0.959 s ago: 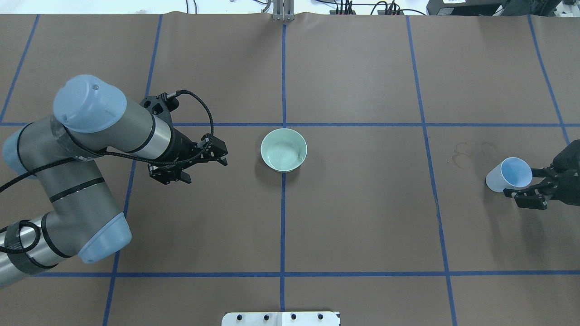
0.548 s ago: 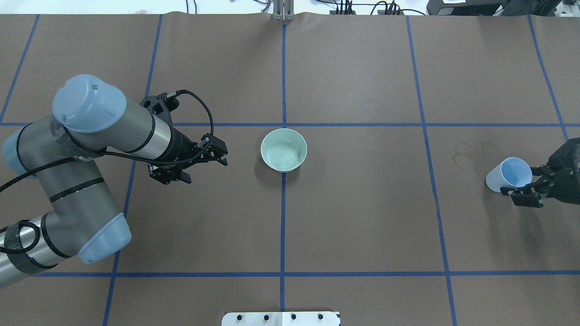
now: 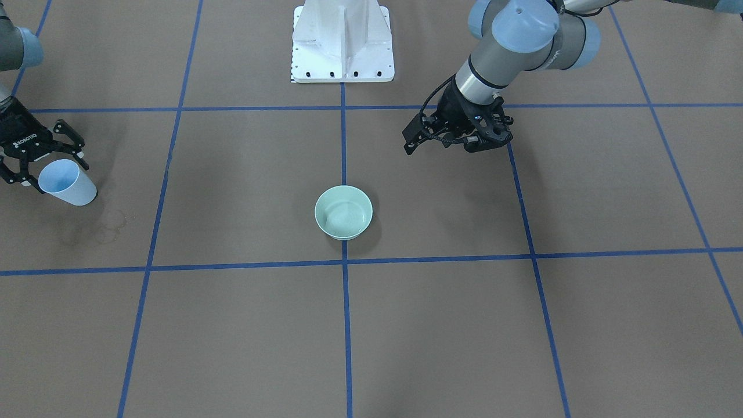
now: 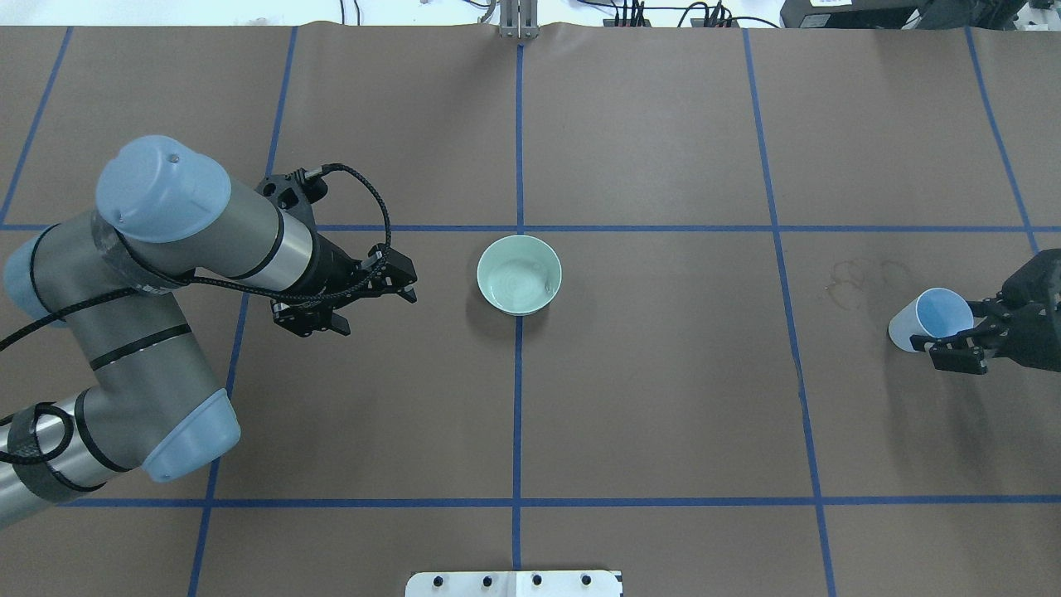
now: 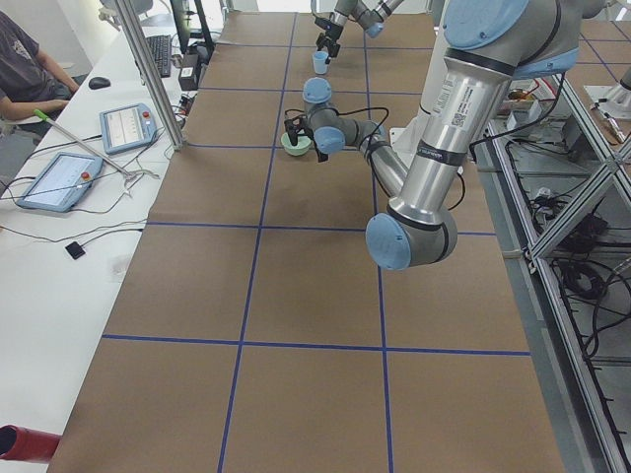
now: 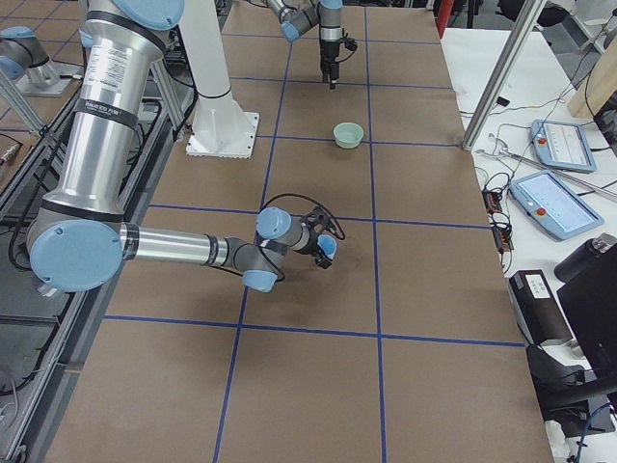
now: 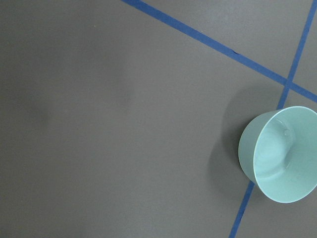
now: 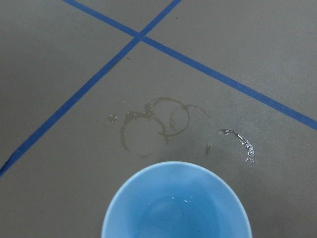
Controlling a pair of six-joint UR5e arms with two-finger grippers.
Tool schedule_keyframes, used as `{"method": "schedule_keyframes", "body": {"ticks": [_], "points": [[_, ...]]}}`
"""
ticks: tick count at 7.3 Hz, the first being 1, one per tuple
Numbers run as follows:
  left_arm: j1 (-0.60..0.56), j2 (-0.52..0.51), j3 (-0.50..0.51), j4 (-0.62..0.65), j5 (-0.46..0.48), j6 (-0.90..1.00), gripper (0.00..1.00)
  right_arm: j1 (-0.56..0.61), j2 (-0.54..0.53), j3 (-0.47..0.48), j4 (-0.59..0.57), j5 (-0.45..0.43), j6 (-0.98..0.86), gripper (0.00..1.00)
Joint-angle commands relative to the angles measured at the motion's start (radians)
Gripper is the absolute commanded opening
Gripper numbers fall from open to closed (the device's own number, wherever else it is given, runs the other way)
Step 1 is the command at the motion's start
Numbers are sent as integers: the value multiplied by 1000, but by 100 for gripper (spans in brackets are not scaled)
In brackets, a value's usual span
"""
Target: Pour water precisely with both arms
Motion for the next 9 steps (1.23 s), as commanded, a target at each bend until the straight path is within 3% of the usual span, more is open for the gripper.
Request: {"method": "schedule_keyframes", "body": {"ticks": [1, 7, 9], "points": [[-3, 0, 0, 0, 0, -1, 100, -9, 3, -43, 71, -12, 17, 95], [-3, 0, -2, 2, 0, -1, 100, -23, 14, -51, 90, -57, 17, 95], [-3, 0, -2, 2, 0, -1, 100, -24, 15, -51, 96, -55, 17, 89]]}}
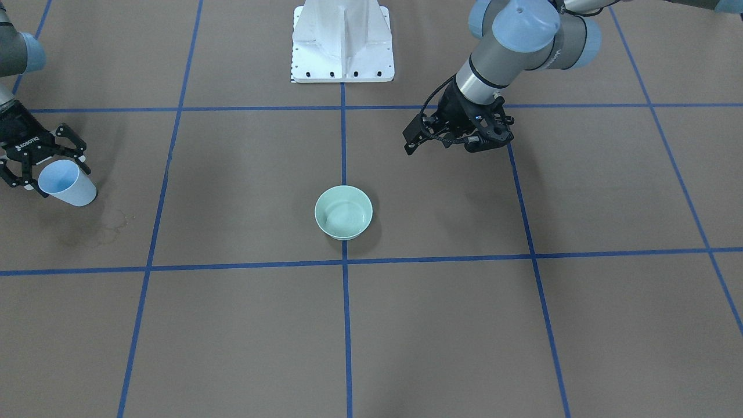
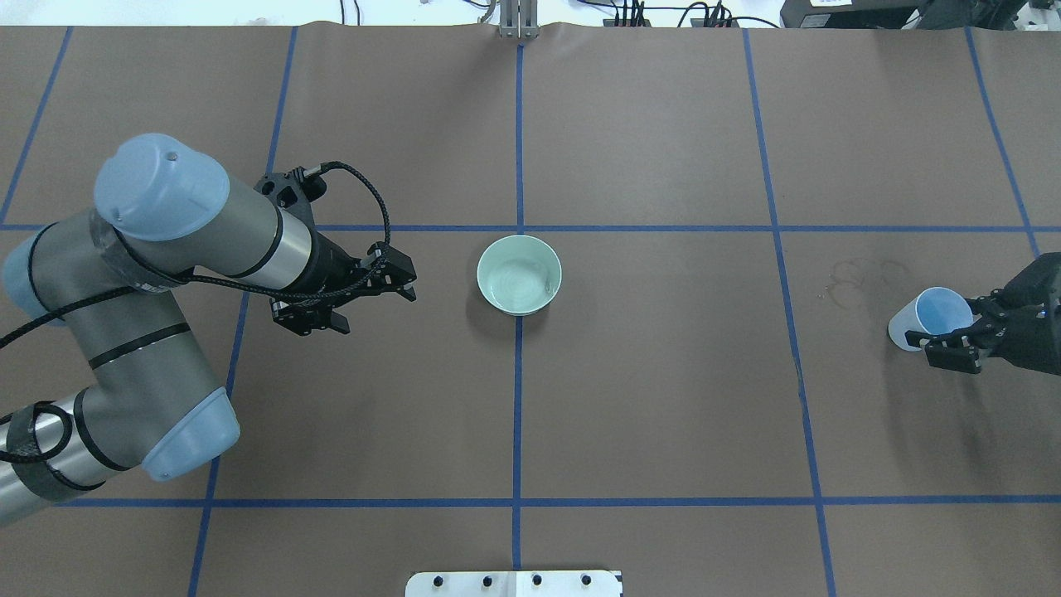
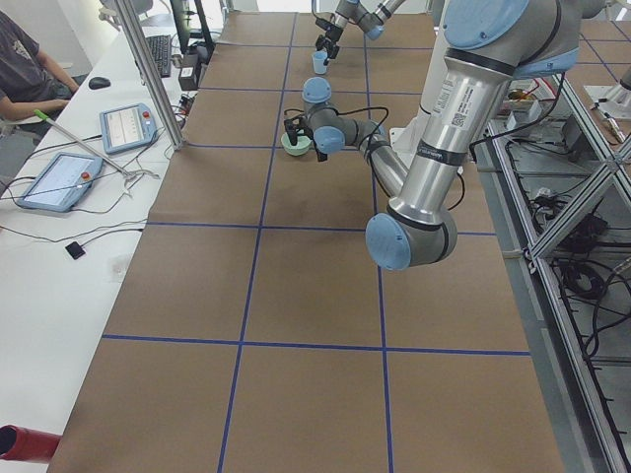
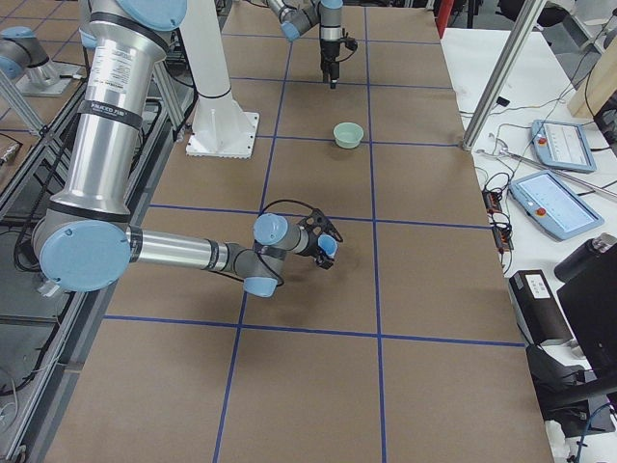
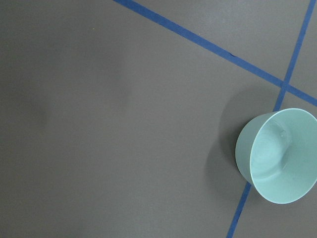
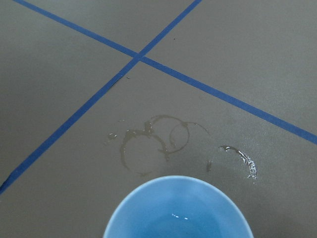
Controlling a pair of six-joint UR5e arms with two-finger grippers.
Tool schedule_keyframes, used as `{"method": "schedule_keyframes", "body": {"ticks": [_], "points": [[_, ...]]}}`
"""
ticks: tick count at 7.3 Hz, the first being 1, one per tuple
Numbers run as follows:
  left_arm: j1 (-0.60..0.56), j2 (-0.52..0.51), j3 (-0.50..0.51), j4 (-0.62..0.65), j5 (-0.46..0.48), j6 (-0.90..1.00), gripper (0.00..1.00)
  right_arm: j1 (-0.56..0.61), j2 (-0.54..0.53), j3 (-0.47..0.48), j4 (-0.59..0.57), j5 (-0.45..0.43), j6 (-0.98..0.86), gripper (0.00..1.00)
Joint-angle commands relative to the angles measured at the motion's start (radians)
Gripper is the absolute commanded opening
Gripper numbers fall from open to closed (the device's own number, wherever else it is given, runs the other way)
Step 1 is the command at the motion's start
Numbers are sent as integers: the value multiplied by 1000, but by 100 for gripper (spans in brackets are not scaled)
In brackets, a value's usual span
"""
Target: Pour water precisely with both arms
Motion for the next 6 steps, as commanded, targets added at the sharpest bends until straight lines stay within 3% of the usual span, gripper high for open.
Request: {"method": "schedule_keyframes", "body": {"ticks": [1, 2, 3, 4, 6], "points": [[-2, 0, 0, 0, 0, 0, 100, -1, 1, -2, 5, 1, -1, 81], [-2, 0, 0, 2, 0, 2, 100, -1, 1, 0, 5, 3, -8, 62], [-3, 0, 0, 0, 0, 0, 100, -1, 10, 6, 3, 10, -12, 51], [-5, 0, 0, 2, 0, 0, 100, 1, 30, 12, -11, 16, -12, 47], [-5, -2, -2, 2, 0, 0, 100, 4, 47, 26, -14, 33, -3, 9]]}}
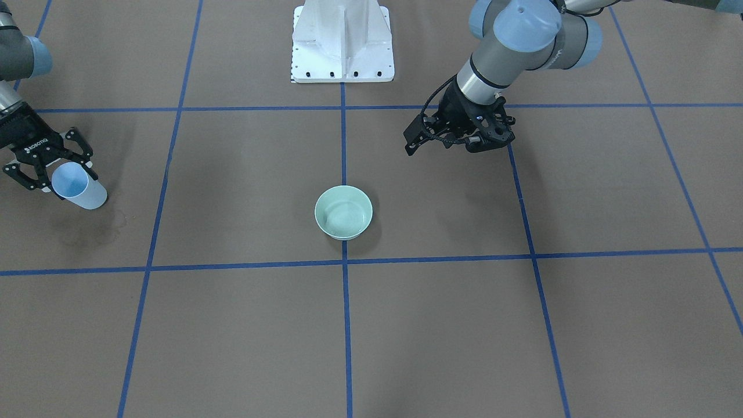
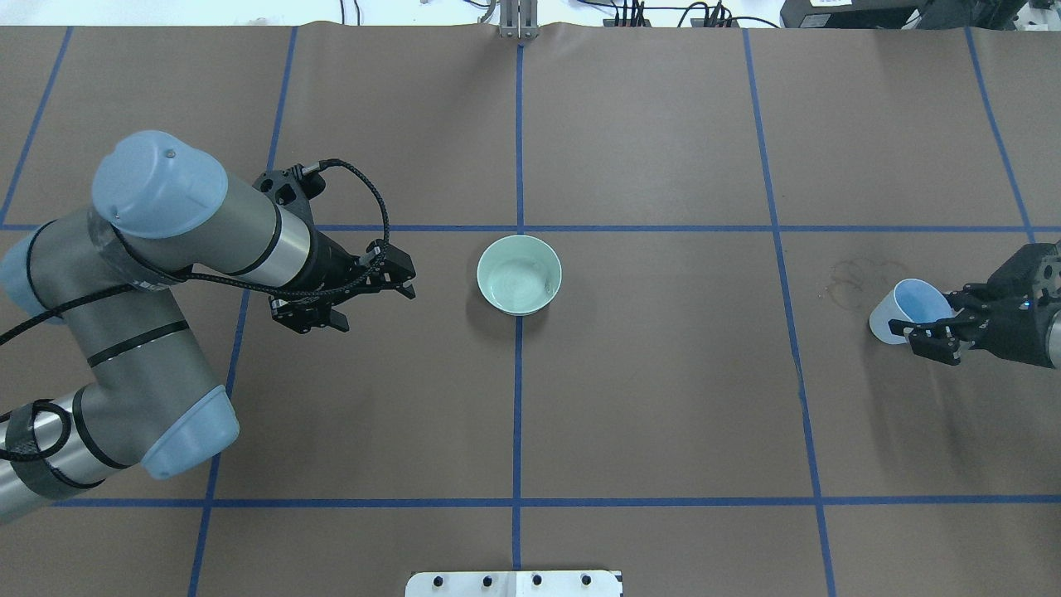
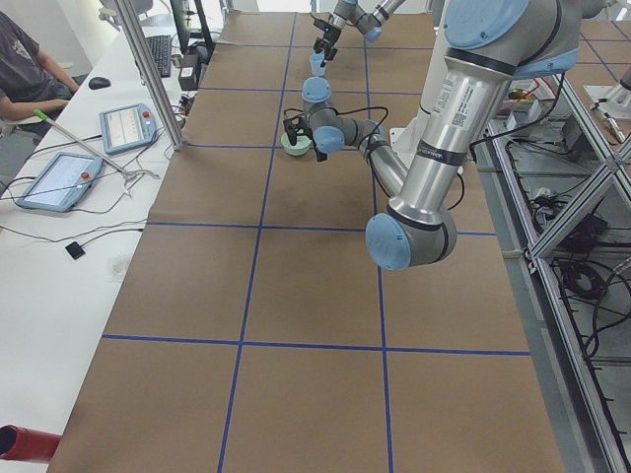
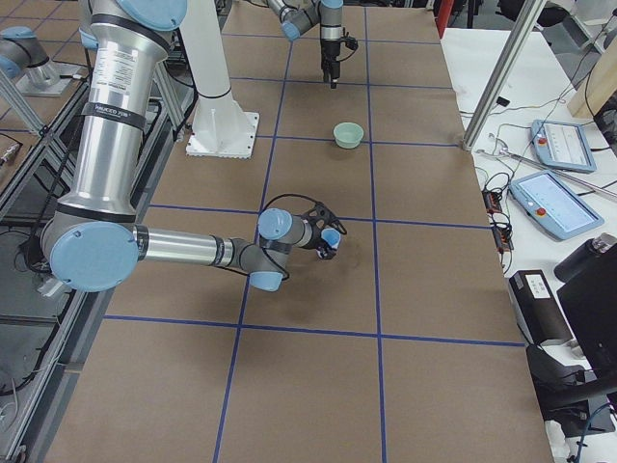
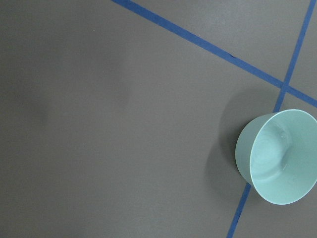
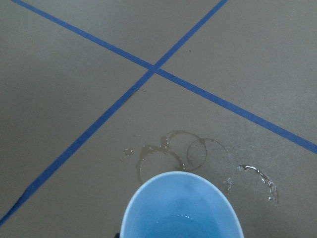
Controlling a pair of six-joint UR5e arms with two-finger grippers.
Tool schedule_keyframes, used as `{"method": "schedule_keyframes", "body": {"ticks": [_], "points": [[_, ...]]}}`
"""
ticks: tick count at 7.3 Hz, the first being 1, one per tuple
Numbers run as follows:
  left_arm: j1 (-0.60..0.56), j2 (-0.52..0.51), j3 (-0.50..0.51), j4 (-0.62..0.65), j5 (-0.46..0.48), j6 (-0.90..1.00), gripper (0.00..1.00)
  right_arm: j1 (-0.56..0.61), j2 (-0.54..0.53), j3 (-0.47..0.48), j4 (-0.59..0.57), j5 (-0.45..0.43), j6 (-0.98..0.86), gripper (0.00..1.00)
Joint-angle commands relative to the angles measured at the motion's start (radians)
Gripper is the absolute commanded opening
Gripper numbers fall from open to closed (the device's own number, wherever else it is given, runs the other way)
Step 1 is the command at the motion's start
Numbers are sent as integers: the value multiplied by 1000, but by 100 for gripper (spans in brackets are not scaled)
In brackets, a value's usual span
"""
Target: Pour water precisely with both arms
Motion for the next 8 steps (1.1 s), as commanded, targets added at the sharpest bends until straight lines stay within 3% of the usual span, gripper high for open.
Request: {"method": "schedule_keyframes", "body": {"ticks": [1, 3, 5, 7, 8], "points": [[-5, -1, -1, -1, 0, 0, 100, 6, 28, 58, -78, 13, 11, 0], [-8, -2, -3, -1, 0, 0, 100, 6, 103, 307, -513, 13, 69, 0], [-26, -1, -4, -1, 0, 3, 100, -33, 294, 340, -797, 14, 94, 0], [-39, 1, -3, -2, 0, 5, 100, -104, 534, 342, -1164, -6, 94, 0], [-45, 1, -3, -1, 0, 5, 100, -178, 630, 339, -1307, -44, 93, 0]]}}
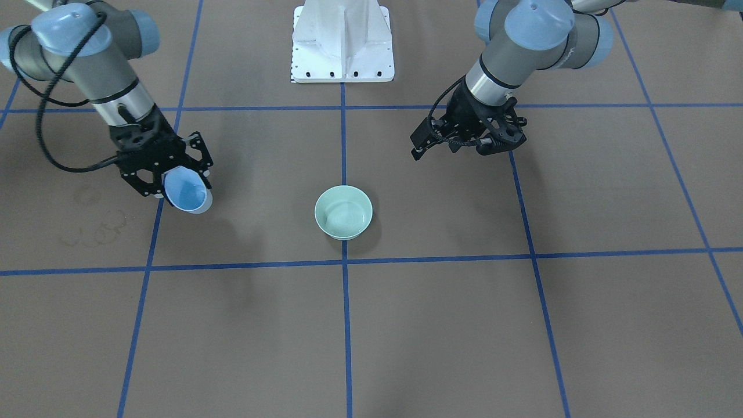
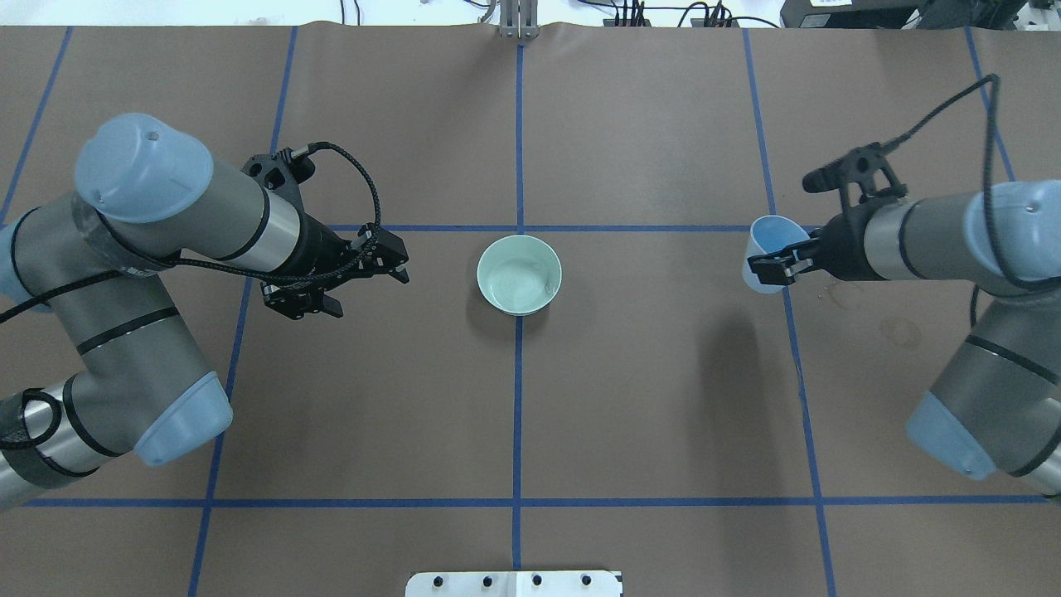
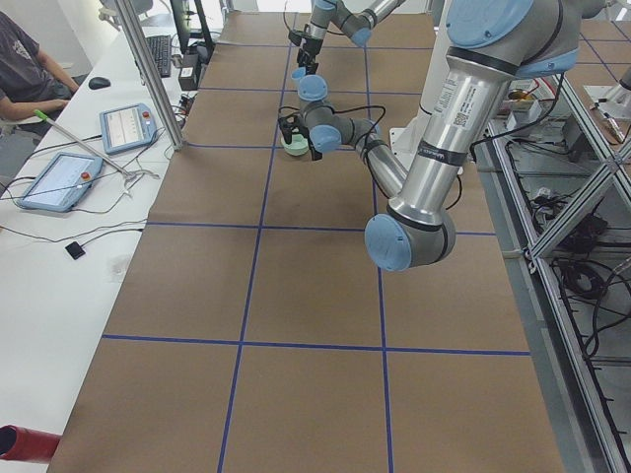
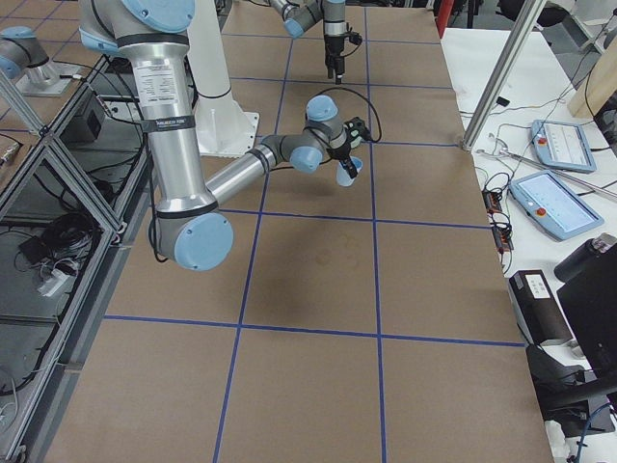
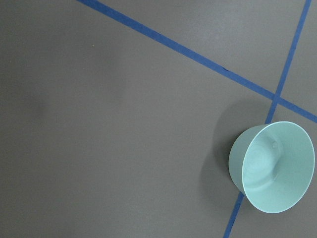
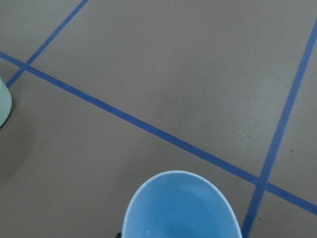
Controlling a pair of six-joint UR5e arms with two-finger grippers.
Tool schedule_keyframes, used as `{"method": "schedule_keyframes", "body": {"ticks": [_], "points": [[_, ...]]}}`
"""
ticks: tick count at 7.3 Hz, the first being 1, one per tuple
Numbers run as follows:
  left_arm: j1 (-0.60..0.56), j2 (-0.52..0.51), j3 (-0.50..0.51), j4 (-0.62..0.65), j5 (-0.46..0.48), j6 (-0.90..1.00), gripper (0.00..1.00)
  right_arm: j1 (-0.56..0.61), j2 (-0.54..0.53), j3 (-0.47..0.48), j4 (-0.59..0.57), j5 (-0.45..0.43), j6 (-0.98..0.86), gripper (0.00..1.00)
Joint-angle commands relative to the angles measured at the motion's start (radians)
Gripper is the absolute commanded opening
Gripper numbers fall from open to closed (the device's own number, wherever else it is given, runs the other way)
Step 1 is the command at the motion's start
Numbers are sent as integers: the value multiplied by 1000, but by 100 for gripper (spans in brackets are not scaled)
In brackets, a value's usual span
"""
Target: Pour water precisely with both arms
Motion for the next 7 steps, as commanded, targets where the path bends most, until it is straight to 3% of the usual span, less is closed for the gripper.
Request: {"method": "schedule_keyframes", "body": {"ticks": [1, 3, 5, 7], "points": [[-17, 4, 2, 1, 0, 0, 100, -135, 219, -14, -298, -105, -3, 0], [-23, 8, 7, 1, 0, 8, 100, -166, 365, -70, -488, -110, -19, 0], [-28, 11, 11, 1, 0, 22, 100, -177, 572, -247, -655, -115, -144, 0], [-37, 97, -13, -7, -3, 136, 100, -175, 712, -446, -681, -115, -169, 0]]}}
